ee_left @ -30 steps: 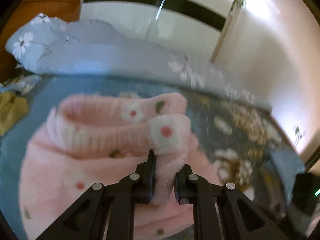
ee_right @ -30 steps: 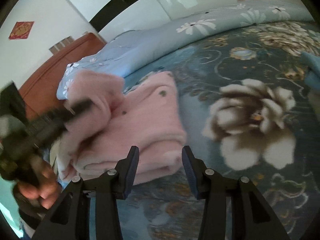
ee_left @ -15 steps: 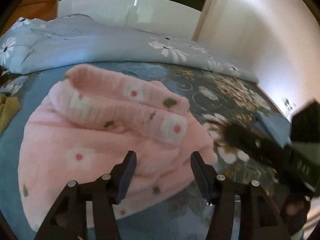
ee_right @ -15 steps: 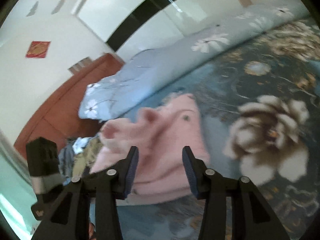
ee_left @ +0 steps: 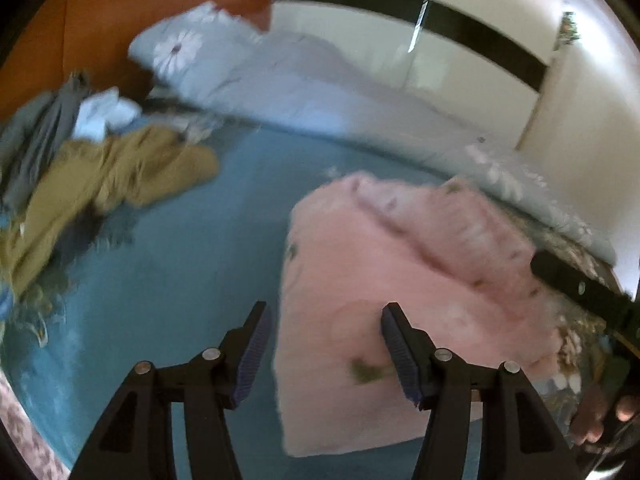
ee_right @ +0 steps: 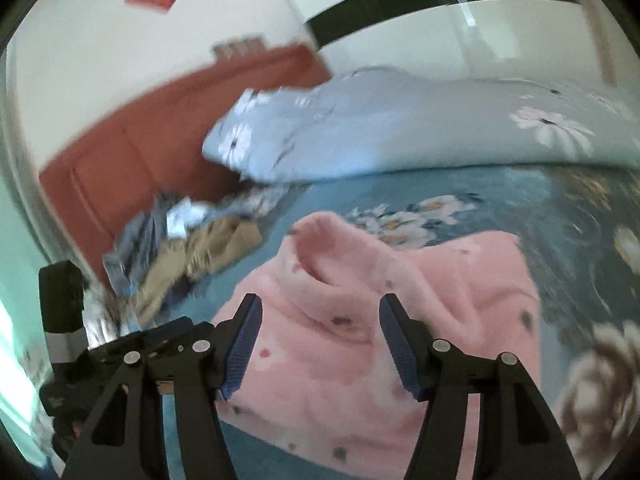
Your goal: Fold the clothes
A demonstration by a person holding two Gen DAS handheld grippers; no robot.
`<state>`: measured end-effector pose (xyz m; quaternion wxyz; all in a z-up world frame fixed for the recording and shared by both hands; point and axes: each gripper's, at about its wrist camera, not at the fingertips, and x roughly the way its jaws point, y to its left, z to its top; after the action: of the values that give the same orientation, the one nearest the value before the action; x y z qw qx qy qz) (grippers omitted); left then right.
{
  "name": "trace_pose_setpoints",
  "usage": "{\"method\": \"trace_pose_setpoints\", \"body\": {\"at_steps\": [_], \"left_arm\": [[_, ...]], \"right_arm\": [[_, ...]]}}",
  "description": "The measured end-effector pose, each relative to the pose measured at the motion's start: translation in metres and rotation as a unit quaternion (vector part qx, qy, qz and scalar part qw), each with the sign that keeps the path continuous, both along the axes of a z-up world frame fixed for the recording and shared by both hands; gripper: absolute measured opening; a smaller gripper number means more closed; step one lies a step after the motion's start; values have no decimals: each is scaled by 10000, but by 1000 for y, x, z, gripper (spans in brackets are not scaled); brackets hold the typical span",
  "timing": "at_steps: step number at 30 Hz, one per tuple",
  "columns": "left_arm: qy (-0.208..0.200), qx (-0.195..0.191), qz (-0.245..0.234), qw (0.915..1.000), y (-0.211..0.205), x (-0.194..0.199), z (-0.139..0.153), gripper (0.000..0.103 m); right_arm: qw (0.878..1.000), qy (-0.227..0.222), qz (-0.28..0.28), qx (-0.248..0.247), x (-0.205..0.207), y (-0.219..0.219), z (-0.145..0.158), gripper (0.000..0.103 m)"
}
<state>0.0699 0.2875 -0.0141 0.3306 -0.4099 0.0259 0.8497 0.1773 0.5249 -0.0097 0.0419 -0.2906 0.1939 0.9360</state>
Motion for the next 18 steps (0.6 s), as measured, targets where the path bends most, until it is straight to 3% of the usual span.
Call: {"method": "trace_pose_setpoints", "body": {"at_steps": [4, 9, 13, 16, 18], "left_arm": [[-155, -161, -57, 9997, 2, 3, -21, 64], [-411, 50, -50, 9991, -2, 0, -32, 70], [-682, 232, -44, 9974, -9, -8, -39, 72], [-721, 277, -38, 9970, -11, -6, -40, 73], [-735, 295, -40, 9969, -12, -4, -40, 73]], "right_arm": [[9980, -343, 350, 410, -33, -12, -7, 63], [9920, -706, 629, 836, -53, -30, -18, 63], [9863, -990, 594, 1177, -62, -35, -21, 48], [9801, -1035, 835, 1476, -68, -42, -16, 44], [9696, -1125, 1144, 1846, -73, -51, -15, 44]]}}
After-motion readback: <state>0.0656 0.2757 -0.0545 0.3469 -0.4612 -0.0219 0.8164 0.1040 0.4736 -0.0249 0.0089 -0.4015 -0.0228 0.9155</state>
